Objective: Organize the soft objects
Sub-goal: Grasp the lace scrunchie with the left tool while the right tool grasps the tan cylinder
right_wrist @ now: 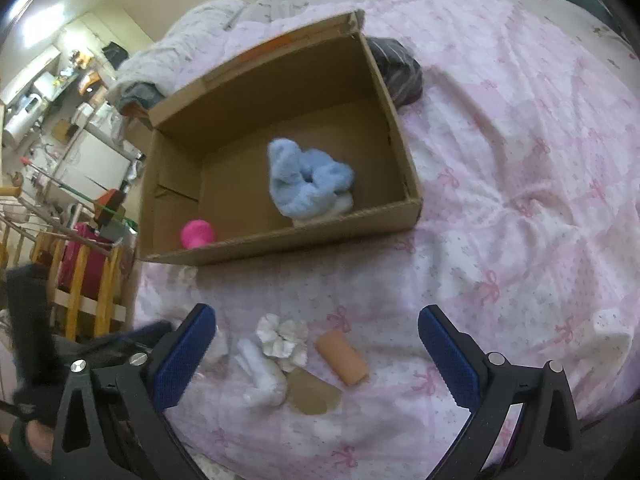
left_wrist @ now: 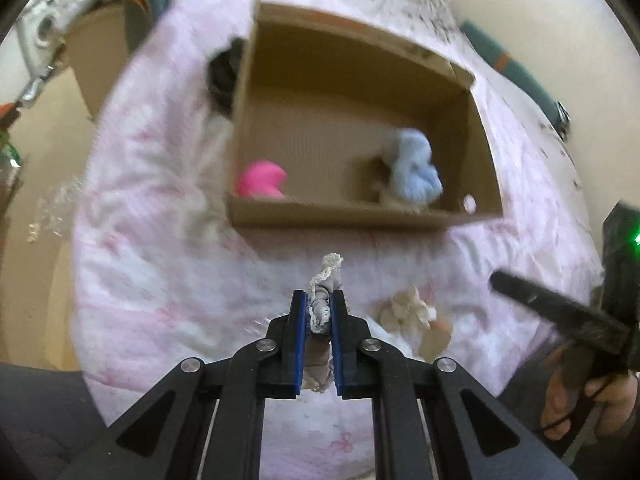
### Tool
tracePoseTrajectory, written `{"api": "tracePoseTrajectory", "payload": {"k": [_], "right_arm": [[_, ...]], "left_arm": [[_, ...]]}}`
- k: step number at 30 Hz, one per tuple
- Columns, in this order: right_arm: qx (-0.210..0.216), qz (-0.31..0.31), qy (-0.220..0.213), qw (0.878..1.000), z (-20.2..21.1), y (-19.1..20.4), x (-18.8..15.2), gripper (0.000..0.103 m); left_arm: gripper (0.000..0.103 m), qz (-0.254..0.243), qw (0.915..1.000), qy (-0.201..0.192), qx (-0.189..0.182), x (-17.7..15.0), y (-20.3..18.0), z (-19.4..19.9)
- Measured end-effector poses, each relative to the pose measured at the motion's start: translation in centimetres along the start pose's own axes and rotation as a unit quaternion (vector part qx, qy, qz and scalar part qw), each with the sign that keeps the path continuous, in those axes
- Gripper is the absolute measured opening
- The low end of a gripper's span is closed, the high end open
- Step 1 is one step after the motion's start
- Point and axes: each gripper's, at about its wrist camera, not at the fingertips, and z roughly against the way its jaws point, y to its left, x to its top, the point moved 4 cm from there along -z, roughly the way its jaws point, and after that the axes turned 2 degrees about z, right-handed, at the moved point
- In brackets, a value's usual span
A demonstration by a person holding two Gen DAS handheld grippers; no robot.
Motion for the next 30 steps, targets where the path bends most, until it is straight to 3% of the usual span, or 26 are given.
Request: {"api": "tracePoseTrajectory", "payload": {"k": [2, 3, 7, 15, 20, 24, 26, 28, 30], "right_arm": [[-0.002, 0.0, 0.026, 1.0, -1.0, -0.2, -0.4, 0.092], [-0.003, 0.002, 0.044, 0.999, -1.7, -0.2, -0.8, 0.078], [-0.036, 0.021, 0.088, 0.995, -3.8, -0.2, -1.7, 0.051], [-0.086, 0.063, 0.133, 0.985, -7.1, 0.0, -3.1, 0.047], [-0.058, 0.08, 0.153, 0.983, -8.8, 0.3, -4.0, 0.047], [-0.059, 0.101, 0.16, 0.98, -9.3, 1.1, -4.6, 0.047], [-0.068, 0.111, 0.165, 0.978, -9.6, 1.2, -4.8, 0.036], [-0.068, 0.111, 0.157, 0.979, -9.5, 1.1, -4.7, 0.014], [-0.053, 0.106, 0.148, 0.982, -8.9, 1.4, -4.5, 0.008]], "left_arm": [[0.01, 0.01, 0.9998, -0.013, 0.011, 0.4, 0.9, 0.6], [0.01, 0.017, 0.9997, -0.014, 0.01, 0.5, 1.4, 0.8], [0.01, 0.03, 0.9994, -0.01, 0.014, 0.8, 1.9, 0.3], [0.01, 0.007, 0.9988, -0.007, 0.049, 0.3, 1.1, -1.0], [0.01, -0.003, 0.9985, -0.01, 0.054, 0.2, 1.0, -1.2], [0.01, -0.004, 0.9978, -0.007, 0.066, 0.2, 1.1, -1.9], [0.01, -0.006, 0.9973, -0.005, 0.073, 0.2, 1.1, -2.3], [0.01, -0.007, 0.9969, -0.005, 0.078, 0.3, 1.2, -2.6], [0.01, -0.004, 0.9974, -0.008, 0.072, 0.3, 1.2, -2.4]]}}
